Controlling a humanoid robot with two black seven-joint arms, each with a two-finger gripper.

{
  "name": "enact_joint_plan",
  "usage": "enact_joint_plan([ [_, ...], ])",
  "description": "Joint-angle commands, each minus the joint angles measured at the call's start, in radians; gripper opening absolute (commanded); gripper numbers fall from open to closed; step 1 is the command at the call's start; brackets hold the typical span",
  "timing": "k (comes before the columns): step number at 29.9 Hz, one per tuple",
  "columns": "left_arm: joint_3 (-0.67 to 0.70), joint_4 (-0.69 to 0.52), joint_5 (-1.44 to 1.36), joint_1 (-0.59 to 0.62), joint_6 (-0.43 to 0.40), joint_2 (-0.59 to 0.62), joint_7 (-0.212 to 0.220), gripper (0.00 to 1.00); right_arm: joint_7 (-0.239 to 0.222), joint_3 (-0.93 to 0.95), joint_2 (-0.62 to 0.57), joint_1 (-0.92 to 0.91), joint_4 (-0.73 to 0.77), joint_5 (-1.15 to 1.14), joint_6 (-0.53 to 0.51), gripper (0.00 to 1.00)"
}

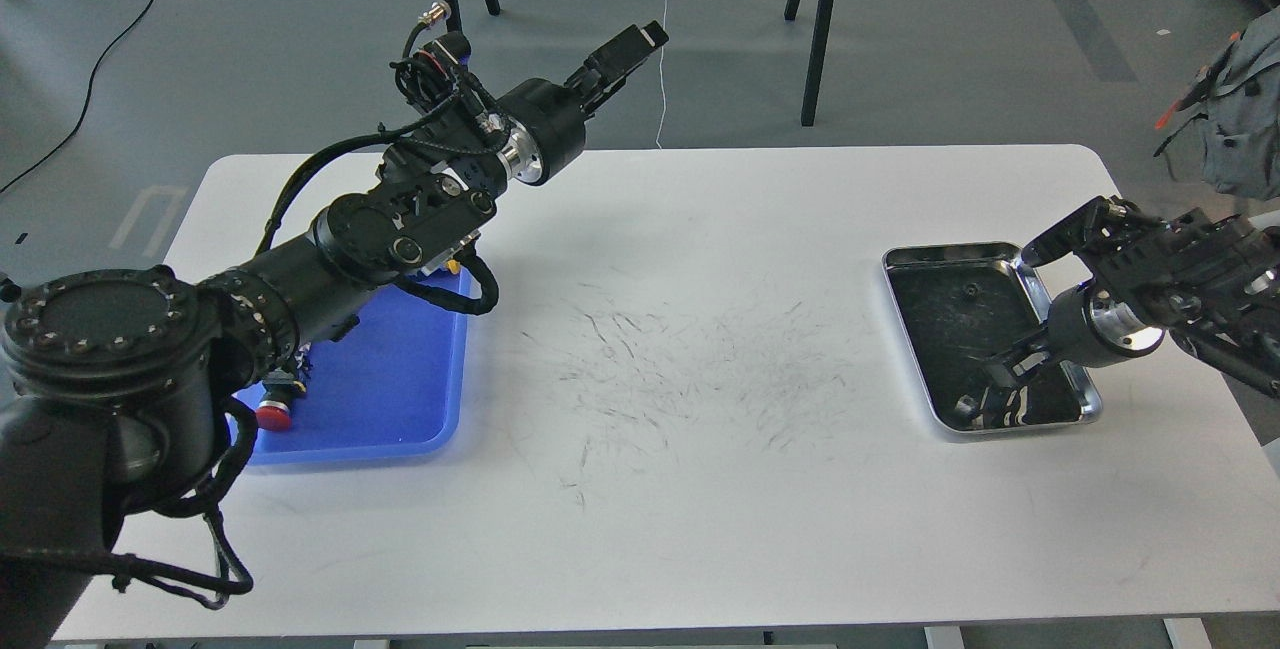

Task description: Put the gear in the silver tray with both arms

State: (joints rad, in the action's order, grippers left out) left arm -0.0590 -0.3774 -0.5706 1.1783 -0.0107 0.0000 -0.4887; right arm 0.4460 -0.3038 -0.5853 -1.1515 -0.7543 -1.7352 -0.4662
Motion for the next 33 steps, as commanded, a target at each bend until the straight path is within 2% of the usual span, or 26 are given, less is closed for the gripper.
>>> enact_joint_plan([
  [1,-0.002,0.0,-0.002,0.0,-0.002,0.0,0.0,0.94,0.003,-0.003,-0.008,-0.017,-0.007,0.034,-0.003,0.91],
  [3,-0.002,0.0,0.0,0.001,-0.002,0.0,0.0,0.94,0.002,-0.011,-0.01,-0.03,-0.005,0.048,-0.005,0.95],
  [10,-0.002,0.0,0.0,0.003,-0.003,0.0,0.0,0.94,-0.003,-0.003,-0.011,-0.105,0.009,0.143,-0.022,0.97],
  [19,0.004,-0.002,0.008,0.001,-0.006,0.0,0.0,0.94,-0.007,0.006,0.008,-0.096,0.159,0.554,-0.011,0.97],
  [26,0.011,-0.002,0.012,-0.003,-0.011,0.0,0.0,0.94,-0.015,0.106,0.085,-0.028,0.268,0.984,0.023,0.98],
  [33,0.013,-0.002,0.015,-0.003,-0.012,0.0,0.0,0.94,-0.016,0.175,0.159,-0.011,0.311,1.25,0.035,0.98],
])
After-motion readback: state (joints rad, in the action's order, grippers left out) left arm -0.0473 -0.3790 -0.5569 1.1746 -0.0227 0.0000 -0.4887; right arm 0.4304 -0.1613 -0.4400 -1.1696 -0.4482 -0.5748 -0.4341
